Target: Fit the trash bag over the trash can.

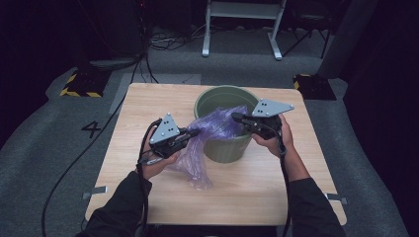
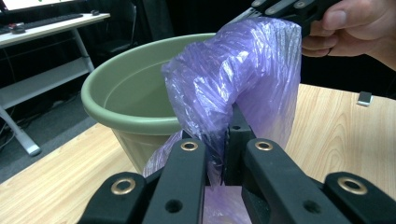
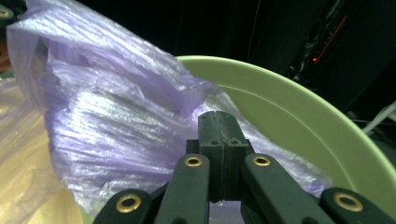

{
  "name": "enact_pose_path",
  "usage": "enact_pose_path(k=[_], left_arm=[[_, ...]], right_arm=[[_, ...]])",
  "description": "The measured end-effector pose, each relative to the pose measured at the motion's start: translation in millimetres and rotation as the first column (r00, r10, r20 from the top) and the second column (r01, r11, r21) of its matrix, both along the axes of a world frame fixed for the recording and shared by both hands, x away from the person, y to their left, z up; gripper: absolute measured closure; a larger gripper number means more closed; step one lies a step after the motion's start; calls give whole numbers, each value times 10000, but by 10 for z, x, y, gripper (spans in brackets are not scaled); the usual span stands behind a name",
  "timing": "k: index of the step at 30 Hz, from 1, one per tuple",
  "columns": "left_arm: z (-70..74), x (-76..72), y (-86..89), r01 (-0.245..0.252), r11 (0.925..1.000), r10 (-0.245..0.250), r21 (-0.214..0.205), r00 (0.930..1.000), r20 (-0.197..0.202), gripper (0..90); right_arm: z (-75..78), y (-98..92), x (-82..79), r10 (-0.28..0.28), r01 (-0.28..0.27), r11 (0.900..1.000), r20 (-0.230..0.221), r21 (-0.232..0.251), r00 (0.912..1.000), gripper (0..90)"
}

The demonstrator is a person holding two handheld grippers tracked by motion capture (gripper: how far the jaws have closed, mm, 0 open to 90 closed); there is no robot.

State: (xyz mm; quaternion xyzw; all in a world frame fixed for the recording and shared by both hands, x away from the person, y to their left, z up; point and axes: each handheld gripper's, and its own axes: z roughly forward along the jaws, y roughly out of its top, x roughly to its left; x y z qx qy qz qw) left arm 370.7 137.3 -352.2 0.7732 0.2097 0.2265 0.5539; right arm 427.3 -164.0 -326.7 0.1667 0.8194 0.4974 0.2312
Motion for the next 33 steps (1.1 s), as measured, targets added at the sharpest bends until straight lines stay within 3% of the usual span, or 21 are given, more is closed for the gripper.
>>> enact_pose_path(k=[1,3,4,6,7,9,10,12,14,16,17,20,27,33], left_arm=[[7,-2,-6,-29,10000,29,-6,10000,-21,884],[20,-5,-20,-63,10000,63,64,10000,0,884],[24,-3,-26,-56,10000,56,83,10000,-6,884],[34,0,-45,-46,9999,47,127,10000,-23,884],[38,-1,-56,-74,9998,74,158,10000,-22,884],[55,0,-91,-81,9997,81,217,10000,-26,884],[63,-1,-105,-49,9997,49,221,10000,-15,883],[76,-4,-131,-8,9998,7,196,10000,25,882],[85,-8,-152,-30,9999,29,158,10000,26,873],[89,-10,-161,-19,9999,19,152,10000,53,867],[90,-13,-165,-7,9999,6,137,10000,35,863],[98,-19,-168,13,9999,-15,160,9999,103,839],[118,-16,-124,-191,9998,191,-1,9998,38,627],[128,-15,-74,37,10000,-35,43,9989,-467,461]], right_arm=[[3,-6,0,60,-60,9999,-39,124,10000,861],[21,-19,-18,68,-67,9990,-31,448,10000,692],[47,-34,-45,413,-399,9957,-146,841,9990,636],[74,-36,-79,901,-863,9902,-297,1099,9955,502],[93,-15,-115,1144,-1105,9884,-325,1041,9929,426],[115,35,-173,1492,-1462,9854,-285,870,9884,356],[122,60,-196,1734,-1700,9815,-323,880,9843,346],[126,129,-233,1753,-1736,9833,-273,540,9841,324],[113,185,-245,1771,-1767,9841,-251,150,9839,395],[90,228,-233,1603,-1608,9868,-292,-166,9866,593],[79,233,-221,1507,-1512,9883,-244,-191,9883,688],[58,230,-180,1435,-1440,9893,-253,-219,9893,846],[52,220,-123,735,-738,9970,-131,-231,9972,892],[57,129,-16,-215,214,9997,-196,-66,9996,891]])
